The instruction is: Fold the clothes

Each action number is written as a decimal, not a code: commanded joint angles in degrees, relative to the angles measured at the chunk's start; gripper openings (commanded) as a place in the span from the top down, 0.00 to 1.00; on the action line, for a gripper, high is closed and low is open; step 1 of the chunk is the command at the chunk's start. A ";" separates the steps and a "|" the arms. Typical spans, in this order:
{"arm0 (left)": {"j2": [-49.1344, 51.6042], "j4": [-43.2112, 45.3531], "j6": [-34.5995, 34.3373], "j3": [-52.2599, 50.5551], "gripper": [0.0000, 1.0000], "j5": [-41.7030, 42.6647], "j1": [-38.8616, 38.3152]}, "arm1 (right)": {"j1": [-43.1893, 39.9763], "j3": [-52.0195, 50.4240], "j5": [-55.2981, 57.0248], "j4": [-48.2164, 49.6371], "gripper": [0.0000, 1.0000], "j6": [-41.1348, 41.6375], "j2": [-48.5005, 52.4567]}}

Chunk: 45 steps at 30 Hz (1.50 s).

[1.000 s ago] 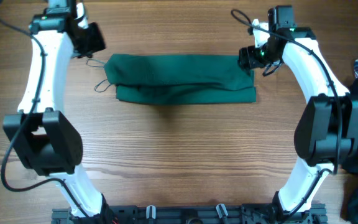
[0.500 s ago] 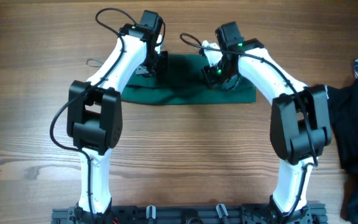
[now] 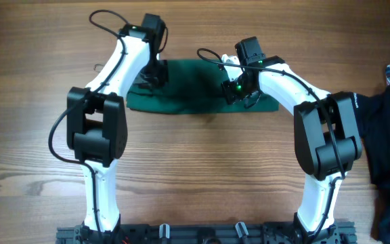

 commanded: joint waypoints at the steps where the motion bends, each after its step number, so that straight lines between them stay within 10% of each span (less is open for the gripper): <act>1: 0.92 0.09 -0.04 0.39 0.79 -0.90 2.19 | 0.02 -2.47 4.52 -0.85 0.96 -0.59 3.34; 15: -7.41 4.55 -2.05 0.74 0.79 0.61 2.08 | 0.04 9.75 -3.56 -6.29 0.96 -0.11 -5.09; 22: -4.87 16.59 -3.30 -11.10 0.82 0.52 2.16 | 0.04 8.15 0.31 3.89 0.96 -0.83 -2.03; 45: -2.16 15.72 -1.36 -11.74 0.87 -5.66 6.08 | -14.03 9.31 24.24 -2.36 0.95 -0.55 5.51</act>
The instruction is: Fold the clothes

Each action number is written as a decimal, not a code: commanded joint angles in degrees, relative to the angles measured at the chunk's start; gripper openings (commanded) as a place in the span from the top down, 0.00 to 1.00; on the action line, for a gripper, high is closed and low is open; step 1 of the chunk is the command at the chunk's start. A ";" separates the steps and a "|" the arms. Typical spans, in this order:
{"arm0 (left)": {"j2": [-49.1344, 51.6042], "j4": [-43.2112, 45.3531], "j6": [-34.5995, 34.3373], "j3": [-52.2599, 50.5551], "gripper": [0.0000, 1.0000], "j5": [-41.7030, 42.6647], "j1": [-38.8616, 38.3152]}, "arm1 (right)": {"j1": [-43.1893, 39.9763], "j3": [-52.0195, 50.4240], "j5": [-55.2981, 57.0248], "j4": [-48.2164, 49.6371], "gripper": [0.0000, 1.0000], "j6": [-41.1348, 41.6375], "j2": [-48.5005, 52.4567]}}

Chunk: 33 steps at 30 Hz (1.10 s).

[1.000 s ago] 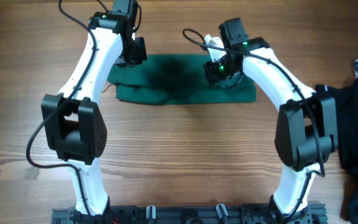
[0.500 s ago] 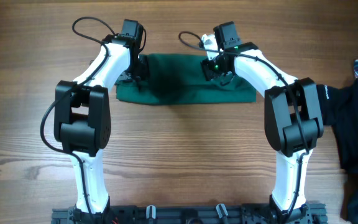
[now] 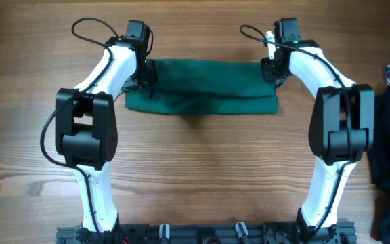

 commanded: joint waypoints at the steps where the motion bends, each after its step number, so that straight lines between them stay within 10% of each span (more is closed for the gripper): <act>1: 0.74 0.46 0.52 -0.48 0.87 -3.63 1.90 | -1.01 -0.15 0.90 -0.66 0.95 -0.28 -0.59; 4: -0.17 0.59 0.52 2.84 0.81 -2.58 1.70 | -1.05 3.21 -0.55 -0.63 0.81 4.44 -6.32; 8: -6.49 0.59 0.50 10.51 0.39 4.57 1.42 | -1.14 3.69 -0.48 -0.68 0.05 5.51 -11.26; 9: -8.22 0.66 0.52 11.89 0.32 4.55 1.44 | -1.16 3.69 -0.24 -0.66 0.00 5.49 -11.32; 13: -15.98 0.68 0.46 14.58 0.00 4.55 4.85 | -1.18 3.23 1.16 -0.63 0.00 5.51 -11.32; 33: 4.92 -14.03 15.04 14.47 0.00 23.45 16.81 | -1.20 3.23 1.18 -0.61 0.00 5.49 -11.32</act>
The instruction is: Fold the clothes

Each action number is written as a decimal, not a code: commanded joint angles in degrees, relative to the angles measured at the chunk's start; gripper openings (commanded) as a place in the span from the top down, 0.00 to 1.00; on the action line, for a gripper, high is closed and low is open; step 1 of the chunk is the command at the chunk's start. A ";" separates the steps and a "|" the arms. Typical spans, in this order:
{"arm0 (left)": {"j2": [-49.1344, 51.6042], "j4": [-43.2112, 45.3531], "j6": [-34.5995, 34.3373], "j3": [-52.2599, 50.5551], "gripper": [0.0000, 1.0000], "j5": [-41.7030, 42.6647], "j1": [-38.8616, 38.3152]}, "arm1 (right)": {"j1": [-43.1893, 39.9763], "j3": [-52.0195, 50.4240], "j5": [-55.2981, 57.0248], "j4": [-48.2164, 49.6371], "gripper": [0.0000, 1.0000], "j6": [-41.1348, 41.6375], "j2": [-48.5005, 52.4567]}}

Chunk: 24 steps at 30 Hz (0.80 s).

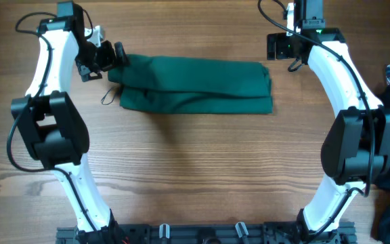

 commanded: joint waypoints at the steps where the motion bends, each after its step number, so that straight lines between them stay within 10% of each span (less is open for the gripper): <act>1: 4.57 1.18 2.45 -0.11 0.00 1.70 -0.17 | -0.07 0.26 1.14 0.00 0.00 1.09 -0.17; 15: 11.41 0.44 -0.17 -2.91 0.02 -4.85 -7.28 | -0.07 0.26 1.14 0.00 0.00 1.07 -0.17; 24: 11.45 1.62 -0.13 -2.97 0.70 -4.81 -7.34 | -0.07 0.26 1.14 0.00 0.00 1.07 -0.17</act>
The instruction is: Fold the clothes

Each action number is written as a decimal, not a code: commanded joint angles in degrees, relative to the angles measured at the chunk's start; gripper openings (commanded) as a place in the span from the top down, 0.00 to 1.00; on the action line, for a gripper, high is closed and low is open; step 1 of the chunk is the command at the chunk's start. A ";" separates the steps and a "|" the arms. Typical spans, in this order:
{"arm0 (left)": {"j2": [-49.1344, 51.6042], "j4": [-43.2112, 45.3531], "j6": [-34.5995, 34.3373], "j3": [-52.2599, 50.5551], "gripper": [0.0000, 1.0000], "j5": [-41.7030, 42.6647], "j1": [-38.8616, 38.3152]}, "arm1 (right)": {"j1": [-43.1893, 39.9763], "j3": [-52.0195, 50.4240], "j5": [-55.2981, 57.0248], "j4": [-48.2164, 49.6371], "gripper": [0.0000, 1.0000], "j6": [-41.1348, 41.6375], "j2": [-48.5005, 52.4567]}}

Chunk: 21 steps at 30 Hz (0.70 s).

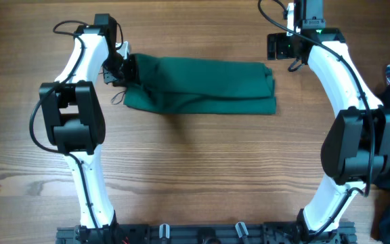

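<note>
A green cloth (202,85) lies folded into a long band across the far middle of the table in the overhead view. My left gripper (128,68) is at its left end, shut on the bunched fabric there. My right gripper (271,46) hangs just beyond the cloth's far right corner. It is apart from the cloth and open, with nothing between its fingers. A thin cord (117,98) trails from the cloth's left end.
A pile of dark clothes lies at the right edge of the wooden table (195,176), with a plaid piece at its far end. The arm bases stand along the near edge.
My left gripper has moved right and slightly nearer, and the cloth's left end has come with it and bunched up. The right arm has not moved.
Both grippers were first on the cloth, close to its middle. Then they were at its two far corners, with the cloth spread into a long band. Later the right gripper was off the cloth and the left held its end far left. Now that end sits further right.
</note>
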 commanded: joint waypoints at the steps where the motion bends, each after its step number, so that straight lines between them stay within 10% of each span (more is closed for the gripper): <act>1: 3.91 0.13 0.13 -2.05 0.96 0.13 -0.28 | -0.07 0.26 0.76 -0.02 0.00 1.07 -0.17; 9: 0.07 -2.73 2.03 1.95 0.96 -4.35 2.78 | -0.07 0.26 0.76 -0.02 0.00 1.07 -0.17; 21: -11.23 0.11 11.02 2.54 0.96 -40.39 4.81 | -0.07 0.26 0.76 -0.02 0.00 1.09 -0.17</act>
